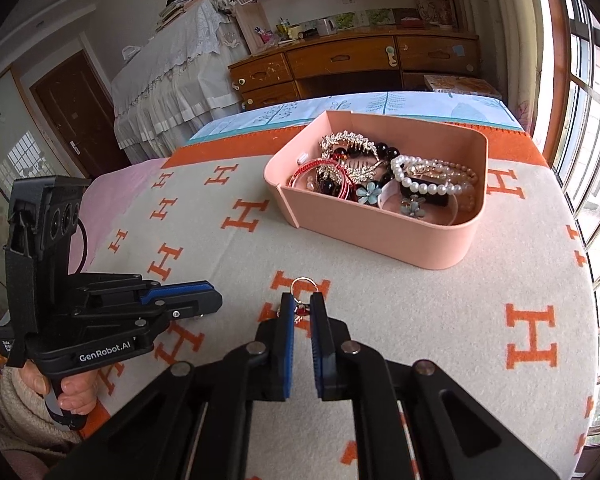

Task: Organize jewelry
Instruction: 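Grasp the pink-stone ring with the left tool, then carry the ring into the pink tray and open the left tool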

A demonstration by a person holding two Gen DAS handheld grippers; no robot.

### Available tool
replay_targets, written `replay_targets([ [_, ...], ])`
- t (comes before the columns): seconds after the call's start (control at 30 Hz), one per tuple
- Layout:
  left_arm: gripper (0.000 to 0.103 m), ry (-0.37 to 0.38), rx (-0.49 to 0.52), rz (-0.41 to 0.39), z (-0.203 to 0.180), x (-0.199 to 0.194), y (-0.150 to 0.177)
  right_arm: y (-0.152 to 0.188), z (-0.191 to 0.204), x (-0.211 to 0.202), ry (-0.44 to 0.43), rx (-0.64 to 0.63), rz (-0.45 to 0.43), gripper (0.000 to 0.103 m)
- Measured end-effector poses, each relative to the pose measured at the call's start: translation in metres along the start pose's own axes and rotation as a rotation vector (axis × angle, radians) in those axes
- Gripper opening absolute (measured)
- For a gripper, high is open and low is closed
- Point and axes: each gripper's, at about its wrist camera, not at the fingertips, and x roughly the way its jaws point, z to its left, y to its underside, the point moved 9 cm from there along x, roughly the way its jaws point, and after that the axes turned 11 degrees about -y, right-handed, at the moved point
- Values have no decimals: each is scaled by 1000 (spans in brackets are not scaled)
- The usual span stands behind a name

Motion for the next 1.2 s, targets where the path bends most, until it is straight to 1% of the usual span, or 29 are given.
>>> replay_targets([
  [0.1,8,-4,15,-31,-8,-18,-18,-15,1,-17,-29,32,-24,8],
  [0.17,8,-15,34,-69,-14,-35,-36,-28,5,-31,-40,39,-49,8],
  [0.3,8,-33,75,-153,-28,-68,-80,-65,10,-65,-60,58,-134,8],
  [0.4,8,10,77,-190,-41,-88,-115,-96,9,-89,-86,104,-210,8],
  [0.5,8,38,57,-198,-48,-93,-145,-121,2,-103,-102,147,-263,8],
  [0.6,8,58,44,-186,-53,-83,-168,-139,-9,-104,-82,170,-289,8],
  [0.67,8,42,36,-171,-54,-68,-177,-145,-21,-97,-61,197,-287,8],
  [0.77,8,40,15,-136,-55,-41,-184,-143,-37,-77,-49,235,-242,8],
  [0.83,8,36,3,-123,-54,-26,-185,-140,-47,-62,-20,244,-213,8],
  [0.9,8,24,-1,-110,-53,-14,-184,-137,-57,-49,10,251,-187,8],
  [1.03,8,-3,-1,-87,-50,5,-182,-130,-70,-34,35,279,-152,8],
  [1.07,13,-13,-3,-86,-48,8,-181,-129,-73,-31,52,275,-147,8],
  [1.1,25,-25,-4,-86,-46,11,-181,-129,-75,-28,70,268,-138,8],
  [1.13,34,-40,-5,-88,-44,12,-181,-128,-78,-27,96,267,-132,8],
  [1.17,55,-55,-10,-98,-42,11,-181,-127,-80,-26,113,271,-128,8],
  [1.2,69,-70,-17,-118,-39,9,-182,-126,-82,-24,115,277,-122,9],
])
